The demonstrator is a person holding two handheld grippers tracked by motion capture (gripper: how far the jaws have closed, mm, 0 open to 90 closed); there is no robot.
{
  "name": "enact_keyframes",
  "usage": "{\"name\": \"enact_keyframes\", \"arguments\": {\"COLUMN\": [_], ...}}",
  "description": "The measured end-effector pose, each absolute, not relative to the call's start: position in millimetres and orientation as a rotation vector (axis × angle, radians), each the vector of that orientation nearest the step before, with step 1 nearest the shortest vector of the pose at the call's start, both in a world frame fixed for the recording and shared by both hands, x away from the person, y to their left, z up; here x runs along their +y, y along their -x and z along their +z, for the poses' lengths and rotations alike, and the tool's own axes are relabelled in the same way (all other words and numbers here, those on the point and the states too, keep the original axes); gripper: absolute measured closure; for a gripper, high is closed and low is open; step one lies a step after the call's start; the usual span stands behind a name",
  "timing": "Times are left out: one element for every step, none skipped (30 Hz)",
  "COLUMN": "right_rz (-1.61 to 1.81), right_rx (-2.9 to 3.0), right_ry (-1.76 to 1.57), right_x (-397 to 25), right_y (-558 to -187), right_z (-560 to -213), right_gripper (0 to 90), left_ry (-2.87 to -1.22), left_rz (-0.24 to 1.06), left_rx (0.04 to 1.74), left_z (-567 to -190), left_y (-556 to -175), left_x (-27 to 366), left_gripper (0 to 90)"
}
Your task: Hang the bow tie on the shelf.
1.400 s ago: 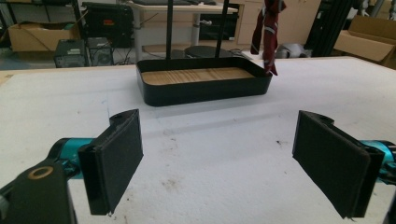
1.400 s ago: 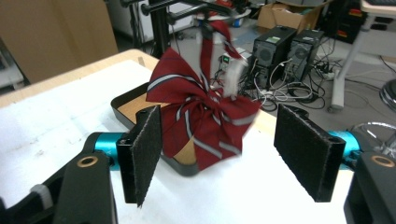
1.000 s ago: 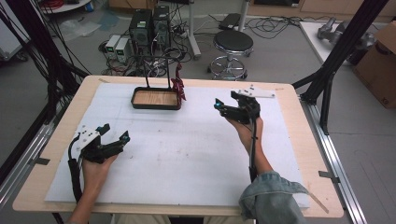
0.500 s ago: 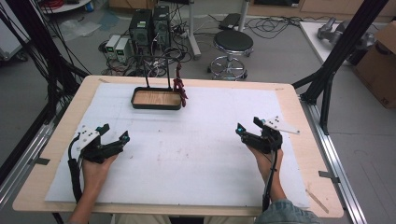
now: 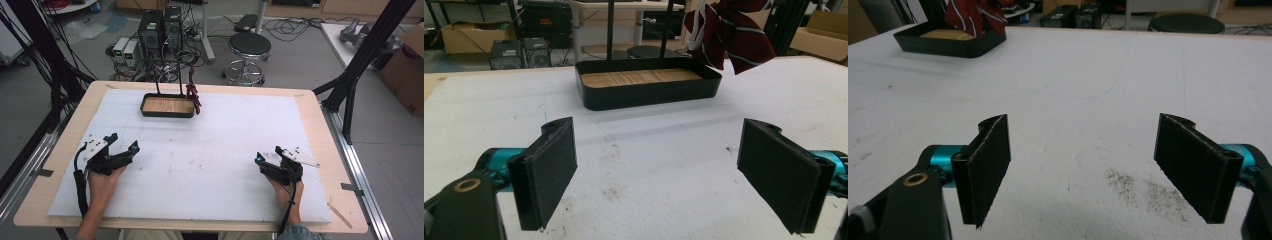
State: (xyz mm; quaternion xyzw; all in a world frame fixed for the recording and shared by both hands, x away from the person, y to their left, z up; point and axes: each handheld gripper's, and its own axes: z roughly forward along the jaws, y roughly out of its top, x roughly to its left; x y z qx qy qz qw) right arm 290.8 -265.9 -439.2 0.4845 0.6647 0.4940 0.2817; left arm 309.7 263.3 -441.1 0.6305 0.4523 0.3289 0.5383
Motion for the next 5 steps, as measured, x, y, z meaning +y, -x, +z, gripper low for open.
{"name": "enact_keyframes", "arguments": {"right_rz": [1.323, 1.327, 1.326, 1.326, 1.325], "right_rx": [1.781, 1.777, 1.777, 1.777, 1.774], "right_ry": [-1.298, -1.297, -1.301, -1.301, -1.309], "right_x": [-265.9, -265.7, -266.1, -266.1, -266.1], "right_y": [-290.8, -290.1, -290.0, -290.0, -289.8], "right_z": [-439.2, -438.3, -439.0, -439.0, -439.9], "right_gripper": [21.6, 21.4, 20.2, 20.2, 19.9], "left_ry": [-1.500, -1.502, -1.504, -1.506, -1.508], "left_rz": [0.782, 0.786, 0.786, 0.785, 0.787], "left_rx": [1.076, 1.079, 1.080, 1.081, 1.083], "left_z": [-441.1, -441.1, -441.3, -441.4, -441.7], "left_y": [-309.7, -309.7, -309.7, -309.6, -309.5], "left_x": [263.3, 263.7, 264.1, 264.4, 264.9], "left_gripper": [16.2, 16.2, 16.2, 16.2, 16.2]}}
